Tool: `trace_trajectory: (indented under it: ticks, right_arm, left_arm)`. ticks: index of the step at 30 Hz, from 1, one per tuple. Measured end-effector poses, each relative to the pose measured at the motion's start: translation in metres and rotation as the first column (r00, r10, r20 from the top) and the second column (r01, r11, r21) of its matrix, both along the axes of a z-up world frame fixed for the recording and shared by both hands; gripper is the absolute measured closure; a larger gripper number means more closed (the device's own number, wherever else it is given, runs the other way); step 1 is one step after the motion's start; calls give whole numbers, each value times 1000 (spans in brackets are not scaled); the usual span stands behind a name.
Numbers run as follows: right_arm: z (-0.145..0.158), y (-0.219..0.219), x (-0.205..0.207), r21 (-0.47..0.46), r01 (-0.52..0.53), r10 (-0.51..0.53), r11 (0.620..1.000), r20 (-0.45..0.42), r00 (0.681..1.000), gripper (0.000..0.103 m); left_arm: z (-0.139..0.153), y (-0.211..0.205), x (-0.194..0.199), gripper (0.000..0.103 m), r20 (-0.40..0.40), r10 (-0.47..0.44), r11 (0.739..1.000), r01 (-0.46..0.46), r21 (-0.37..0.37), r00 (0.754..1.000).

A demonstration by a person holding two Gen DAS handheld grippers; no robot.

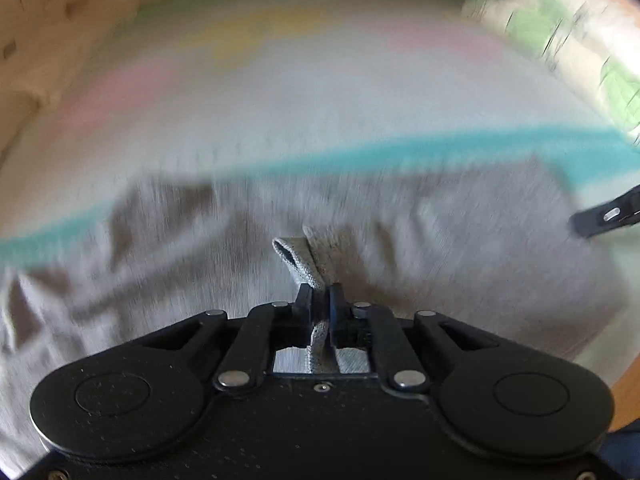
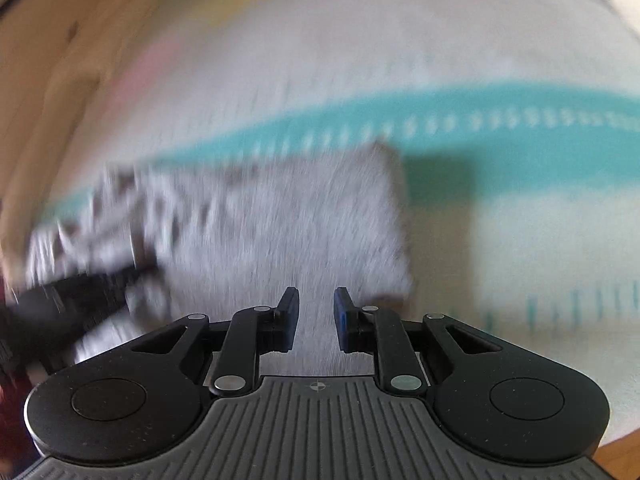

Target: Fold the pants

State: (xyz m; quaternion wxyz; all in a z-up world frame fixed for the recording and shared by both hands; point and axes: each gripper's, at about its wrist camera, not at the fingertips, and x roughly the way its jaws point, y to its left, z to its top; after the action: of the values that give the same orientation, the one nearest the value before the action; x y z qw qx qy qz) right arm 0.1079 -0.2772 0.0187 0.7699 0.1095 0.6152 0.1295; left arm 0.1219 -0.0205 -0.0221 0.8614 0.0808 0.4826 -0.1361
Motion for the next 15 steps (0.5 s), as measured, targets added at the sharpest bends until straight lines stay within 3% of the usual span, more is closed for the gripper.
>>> trace_trajectory:
  ticks: [2,6,8,10,12,15]
  right_arm:
    - [0,7,-3,-38,-45,45,998,14,999,84]
    - [16,2,-6,15,-49,49,999,48,998,84]
    - [16,4,-8,10,-94,94,995,35,995,84]
    - [7,11,-10,-29,-161,161,986,-14,987,84]
    - [-1,23,-16,-82,-222,221,972,-21,975,84]
    - [5,30,-19,-118,-248,250,962,1,968,84]
  left_arm:
    - [-1,7,-1,70,39,20,1000,-20,-2,999]
    - [16,8,-12,72,91,46,998,-50,45,995]
    - [28,7,-25,72,110,18,999,-21,33,994]
    - [35,4,-33,71,86,-34,999,36,-22,996]
    - [30,-1,-36,62,28,-81,995,82,-54,996]
    - [7,-6,-33,57,-72,-83,996,81,-30,994]
